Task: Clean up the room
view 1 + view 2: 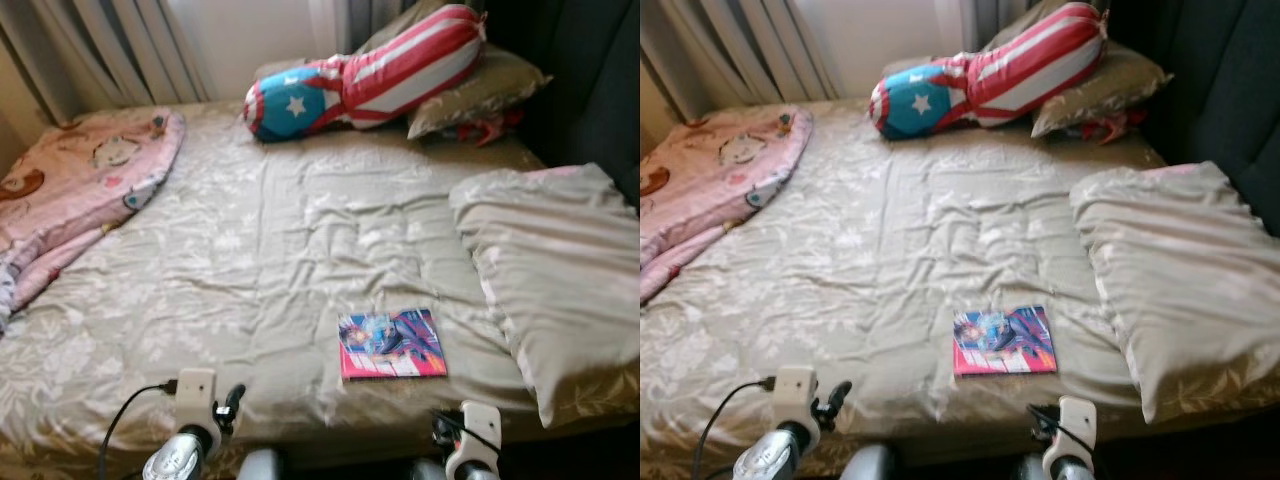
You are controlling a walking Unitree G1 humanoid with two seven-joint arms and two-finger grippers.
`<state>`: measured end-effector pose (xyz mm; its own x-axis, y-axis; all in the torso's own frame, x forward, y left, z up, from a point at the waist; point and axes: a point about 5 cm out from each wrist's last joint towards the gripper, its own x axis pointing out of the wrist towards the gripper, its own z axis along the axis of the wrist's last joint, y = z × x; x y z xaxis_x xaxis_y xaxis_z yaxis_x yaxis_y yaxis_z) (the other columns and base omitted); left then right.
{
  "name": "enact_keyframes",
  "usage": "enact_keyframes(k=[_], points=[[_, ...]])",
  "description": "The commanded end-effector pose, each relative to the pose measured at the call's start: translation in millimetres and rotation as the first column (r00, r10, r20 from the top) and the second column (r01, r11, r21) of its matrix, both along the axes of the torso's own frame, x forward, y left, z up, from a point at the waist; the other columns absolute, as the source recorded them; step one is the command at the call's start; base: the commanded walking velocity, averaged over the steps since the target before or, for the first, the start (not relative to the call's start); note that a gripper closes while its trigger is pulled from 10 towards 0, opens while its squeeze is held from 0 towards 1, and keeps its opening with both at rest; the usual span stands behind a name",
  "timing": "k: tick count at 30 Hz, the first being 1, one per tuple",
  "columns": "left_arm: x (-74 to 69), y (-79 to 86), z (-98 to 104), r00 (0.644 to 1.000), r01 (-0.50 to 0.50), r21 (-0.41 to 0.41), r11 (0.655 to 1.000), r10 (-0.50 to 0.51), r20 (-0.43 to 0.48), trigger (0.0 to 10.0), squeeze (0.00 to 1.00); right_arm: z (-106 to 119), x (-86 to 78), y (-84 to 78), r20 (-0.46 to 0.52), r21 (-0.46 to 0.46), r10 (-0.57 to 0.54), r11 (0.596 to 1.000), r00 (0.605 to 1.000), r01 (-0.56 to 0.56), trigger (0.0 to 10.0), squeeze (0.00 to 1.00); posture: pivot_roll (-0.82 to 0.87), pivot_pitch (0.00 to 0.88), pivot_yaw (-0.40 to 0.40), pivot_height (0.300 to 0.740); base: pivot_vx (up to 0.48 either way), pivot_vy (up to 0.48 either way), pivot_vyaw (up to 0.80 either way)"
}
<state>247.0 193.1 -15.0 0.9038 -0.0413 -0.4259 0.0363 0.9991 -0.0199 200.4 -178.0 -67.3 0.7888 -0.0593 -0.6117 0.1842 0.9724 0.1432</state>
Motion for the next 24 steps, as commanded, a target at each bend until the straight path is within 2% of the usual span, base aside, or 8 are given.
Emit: enact_keyframes(k=[1,5,12,18,20,24], points=[[-2.1,4.7,-6.4,0.999,-0.031,0.004,1.0,0.031,-0.028,10.0,0.0,-1.0,1.4,4.9,-0.024,0.006,0.017,1.0,1.0,-0.016,10.0,0.0,0.02,0.0,0.035,0.706,0.0,0.0,0.0],[-6.2,6.6,-18.4,0.993,-0.063,0.005,0.998,0.063,-0.099,10.0,0.0,0.3,7.2,7.4,-0.049,-0.018,0.07,0.997,0.996,-0.071,10.0,0.0,0.01,0.0,0.025,0.73,0.0,0.0,0.0],[-23.0,8.1,-36.5,0.973,-0.086,0.02,0.996,0.088,-0.215,10.0,0.0,-1.2,8.4,8.2,-0.095,-0.021,0.091,0.995,0.991,-0.093,10.0,0.0,0.01,0.0,0.011,0.73,0.0,0.0,0.0],[-40.3,11.1,-50.4,0.938,-0.133,0.017,0.991,0.131,-0.322,10.0,0.0,-10.3,-6.6,11.3,-0.154,0.014,0.092,0.996,0.984,-0.091,10.0,0.0,0.01,0.0,-0.004,0.73,0.0,0.0,0.0],[-47.2,12.5,-54.9,0.924,-0.132,0.034,0.991,0.136,-0.358,10.0,0.0,-14.9,-14.8,14.1,-0.187,0.006,0.129,0.991,0.974,-0.13,10.0,0.0,0.01,0.0,-0.005,0.73,0.0,0.0,0.0],[-50.2,12.3,-57.0,0.917,-0.126,0.041,0.991,0.132,-0.376,10.0,0.0,-17.9,-20.8,13.2,-0.212,-0.004,0.141,0.989,0.967,-0.145,10.0,0.0,0.0,0.0,-0.004,0.73,0.0,0.0,0.0]])
